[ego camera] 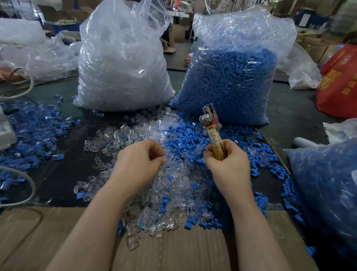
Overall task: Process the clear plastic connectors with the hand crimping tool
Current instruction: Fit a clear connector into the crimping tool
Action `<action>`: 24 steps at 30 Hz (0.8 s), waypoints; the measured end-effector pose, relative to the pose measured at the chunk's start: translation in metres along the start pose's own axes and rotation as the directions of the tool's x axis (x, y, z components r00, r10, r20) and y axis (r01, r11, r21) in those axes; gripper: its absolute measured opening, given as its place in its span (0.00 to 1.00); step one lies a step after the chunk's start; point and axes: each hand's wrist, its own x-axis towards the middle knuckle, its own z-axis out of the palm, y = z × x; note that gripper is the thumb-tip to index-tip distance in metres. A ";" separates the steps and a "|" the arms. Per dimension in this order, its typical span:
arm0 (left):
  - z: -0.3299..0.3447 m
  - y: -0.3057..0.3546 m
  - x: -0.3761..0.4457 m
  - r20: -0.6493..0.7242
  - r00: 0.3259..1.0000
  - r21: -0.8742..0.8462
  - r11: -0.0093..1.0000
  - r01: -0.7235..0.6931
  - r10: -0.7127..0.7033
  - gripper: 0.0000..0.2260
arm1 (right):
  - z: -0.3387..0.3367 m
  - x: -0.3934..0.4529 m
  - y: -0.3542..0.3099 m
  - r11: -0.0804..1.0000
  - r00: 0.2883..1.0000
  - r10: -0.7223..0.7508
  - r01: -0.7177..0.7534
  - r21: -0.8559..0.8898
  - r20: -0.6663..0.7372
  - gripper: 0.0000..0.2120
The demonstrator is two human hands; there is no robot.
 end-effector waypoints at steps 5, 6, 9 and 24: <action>0.000 0.003 -0.001 -0.060 0.998 -0.200 0.980 -0.010 -0.002 0.05 | 0.001 0.000 0.001 0.999 0.999 -0.011 0.009 0.046 0.031 0.02; 0.000 0.005 -0.001 -0.062 0.998 -0.237 0.971 -0.017 0.002 0.06 | 0.001 0.000 0.001 0.999 0.999 -0.014 0.012 0.046 0.034 0.01; 0.000 0.010 -0.003 -0.039 0.999 -0.341 0.940 -0.031 0.019 0.11 | 0.001 -0.001 0.000 0.998 0.999 -0.020 0.018 0.065 0.038 0.02; 0.001 0.020 -0.005 0.069 0.995 -0.774 0.633 0.007 0.073 0.12 | 0.004 -0.011 -0.014 0.952 0.981 -0.177 0.152 0.264 0.075 0.07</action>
